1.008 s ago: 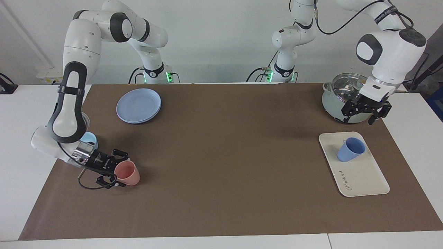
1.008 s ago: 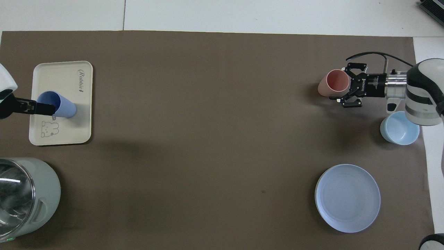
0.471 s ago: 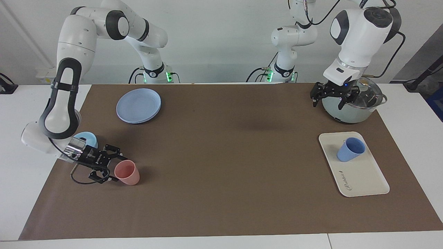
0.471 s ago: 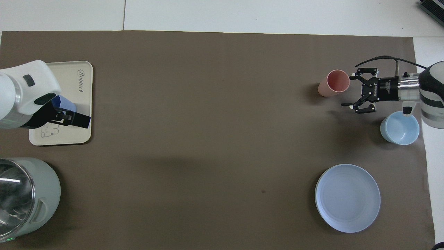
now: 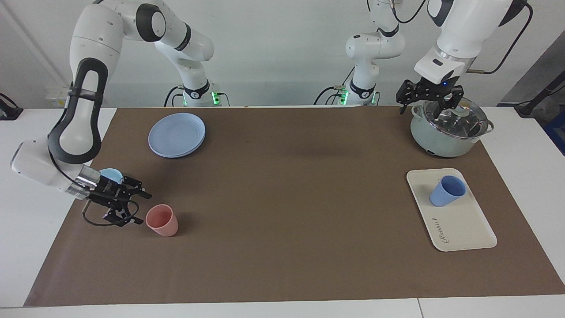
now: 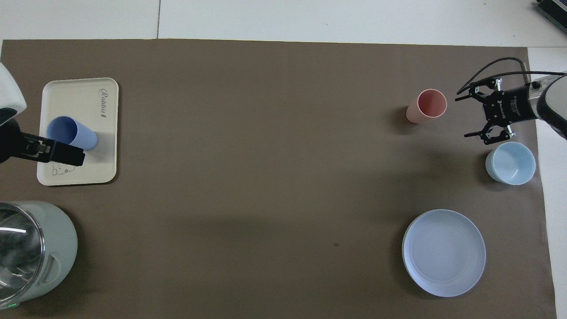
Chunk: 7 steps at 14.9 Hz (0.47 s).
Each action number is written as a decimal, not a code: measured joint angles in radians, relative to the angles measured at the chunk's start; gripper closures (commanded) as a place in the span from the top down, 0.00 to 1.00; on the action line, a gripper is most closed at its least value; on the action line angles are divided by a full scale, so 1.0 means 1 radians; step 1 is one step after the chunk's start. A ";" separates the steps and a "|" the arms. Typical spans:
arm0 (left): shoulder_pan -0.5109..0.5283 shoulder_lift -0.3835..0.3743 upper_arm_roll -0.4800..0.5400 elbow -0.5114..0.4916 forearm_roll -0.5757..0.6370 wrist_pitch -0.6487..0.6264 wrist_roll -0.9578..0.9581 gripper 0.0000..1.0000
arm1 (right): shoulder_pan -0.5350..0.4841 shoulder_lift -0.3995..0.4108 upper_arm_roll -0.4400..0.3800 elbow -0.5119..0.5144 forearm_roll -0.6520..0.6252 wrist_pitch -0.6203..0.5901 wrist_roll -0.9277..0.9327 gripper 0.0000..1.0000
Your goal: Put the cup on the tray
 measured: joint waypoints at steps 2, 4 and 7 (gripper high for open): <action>0.021 0.005 0.016 -0.001 -0.004 0.000 0.001 1.00 | 0.061 -0.032 0.002 -0.002 -0.110 -0.002 -0.095 1.00; 0.030 0.006 0.019 -0.005 -0.005 0.000 0.002 1.00 | 0.114 -0.044 0.003 -0.004 -0.198 -0.019 -0.235 1.00; 0.033 0.006 0.019 -0.007 -0.005 -0.004 0.008 1.00 | 0.157 -0.056 0.003 -0.005 -0.242 -0.040 -0.402 1.00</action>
